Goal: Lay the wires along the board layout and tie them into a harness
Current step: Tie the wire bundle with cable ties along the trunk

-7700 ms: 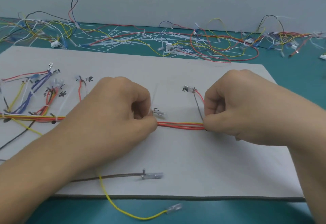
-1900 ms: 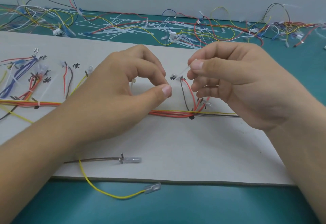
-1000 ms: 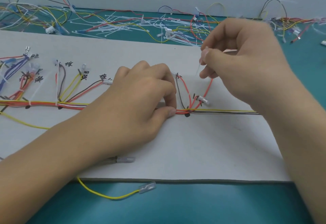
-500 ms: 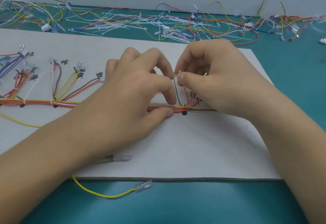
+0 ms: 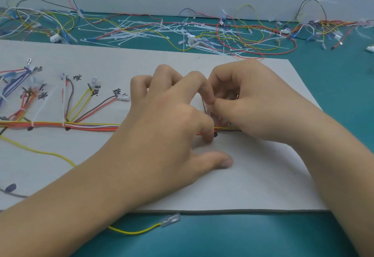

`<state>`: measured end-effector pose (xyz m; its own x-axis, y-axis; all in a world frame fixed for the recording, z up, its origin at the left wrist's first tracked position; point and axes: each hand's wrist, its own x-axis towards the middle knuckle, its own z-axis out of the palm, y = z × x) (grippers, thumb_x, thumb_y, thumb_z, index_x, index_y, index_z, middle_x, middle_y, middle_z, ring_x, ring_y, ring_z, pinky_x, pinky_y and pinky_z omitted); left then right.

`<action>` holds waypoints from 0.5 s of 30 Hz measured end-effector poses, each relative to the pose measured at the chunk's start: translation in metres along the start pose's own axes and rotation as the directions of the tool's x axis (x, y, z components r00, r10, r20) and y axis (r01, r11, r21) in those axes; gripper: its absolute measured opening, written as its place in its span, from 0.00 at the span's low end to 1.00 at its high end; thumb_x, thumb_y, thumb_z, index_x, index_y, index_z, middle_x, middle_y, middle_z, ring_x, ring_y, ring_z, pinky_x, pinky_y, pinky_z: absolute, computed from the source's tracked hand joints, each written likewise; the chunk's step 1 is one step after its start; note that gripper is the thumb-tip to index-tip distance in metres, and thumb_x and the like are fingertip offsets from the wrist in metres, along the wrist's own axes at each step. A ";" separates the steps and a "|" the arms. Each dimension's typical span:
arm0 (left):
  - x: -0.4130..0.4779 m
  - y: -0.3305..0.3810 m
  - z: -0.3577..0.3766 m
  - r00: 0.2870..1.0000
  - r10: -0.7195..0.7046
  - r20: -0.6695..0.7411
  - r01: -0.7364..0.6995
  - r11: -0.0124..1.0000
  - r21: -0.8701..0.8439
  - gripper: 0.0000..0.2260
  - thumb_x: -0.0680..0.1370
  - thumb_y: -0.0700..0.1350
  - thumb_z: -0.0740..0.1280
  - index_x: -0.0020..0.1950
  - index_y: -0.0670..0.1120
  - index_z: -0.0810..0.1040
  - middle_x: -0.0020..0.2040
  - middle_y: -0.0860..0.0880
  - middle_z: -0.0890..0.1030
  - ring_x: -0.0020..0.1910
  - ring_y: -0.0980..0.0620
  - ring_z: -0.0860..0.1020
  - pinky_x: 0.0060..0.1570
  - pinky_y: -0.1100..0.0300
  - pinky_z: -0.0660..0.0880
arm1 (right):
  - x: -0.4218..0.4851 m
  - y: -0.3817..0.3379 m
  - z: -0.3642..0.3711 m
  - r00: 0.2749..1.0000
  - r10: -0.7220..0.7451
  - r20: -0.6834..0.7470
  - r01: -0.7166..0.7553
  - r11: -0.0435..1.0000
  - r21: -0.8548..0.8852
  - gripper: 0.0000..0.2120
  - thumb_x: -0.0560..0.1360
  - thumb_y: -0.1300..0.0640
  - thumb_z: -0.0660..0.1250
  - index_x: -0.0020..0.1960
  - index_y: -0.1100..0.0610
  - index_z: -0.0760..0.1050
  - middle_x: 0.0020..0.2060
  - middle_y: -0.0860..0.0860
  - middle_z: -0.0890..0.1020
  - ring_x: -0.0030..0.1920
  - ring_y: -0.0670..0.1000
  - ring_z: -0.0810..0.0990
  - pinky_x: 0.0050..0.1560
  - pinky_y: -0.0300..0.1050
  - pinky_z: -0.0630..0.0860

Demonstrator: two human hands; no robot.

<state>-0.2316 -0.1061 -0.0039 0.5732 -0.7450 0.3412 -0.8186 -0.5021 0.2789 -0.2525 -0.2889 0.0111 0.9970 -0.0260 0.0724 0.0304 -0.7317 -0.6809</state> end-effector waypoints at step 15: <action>0.000 -0.009 -0.004 0.995 -0.035 0.090 0.050 0.984 -0.172 0.13 0.64 0.68 0.72 0.39 0.62 0.85 0.58 0.61 0.73 0.58 0.51 0.70 0.57 0.51 0.61 | -0.001 -0.001 0.000 1.000 0.019 0.008 -0.019 1.000 0.009 0.09 0.71 0.65 0.67 0.41 0.51 0.80 0.32 0.49 0.85 0.32 0.47 0.83 0.38 0.52 0.83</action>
<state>-0.2242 -0.1003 -0.0031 0.5960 -0.7635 0.2488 -0.7702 -0.4558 0.4462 -0.2535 -0.2878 0.0117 0.9980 -0.0345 0.0531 0.0116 -0.7250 -0.6886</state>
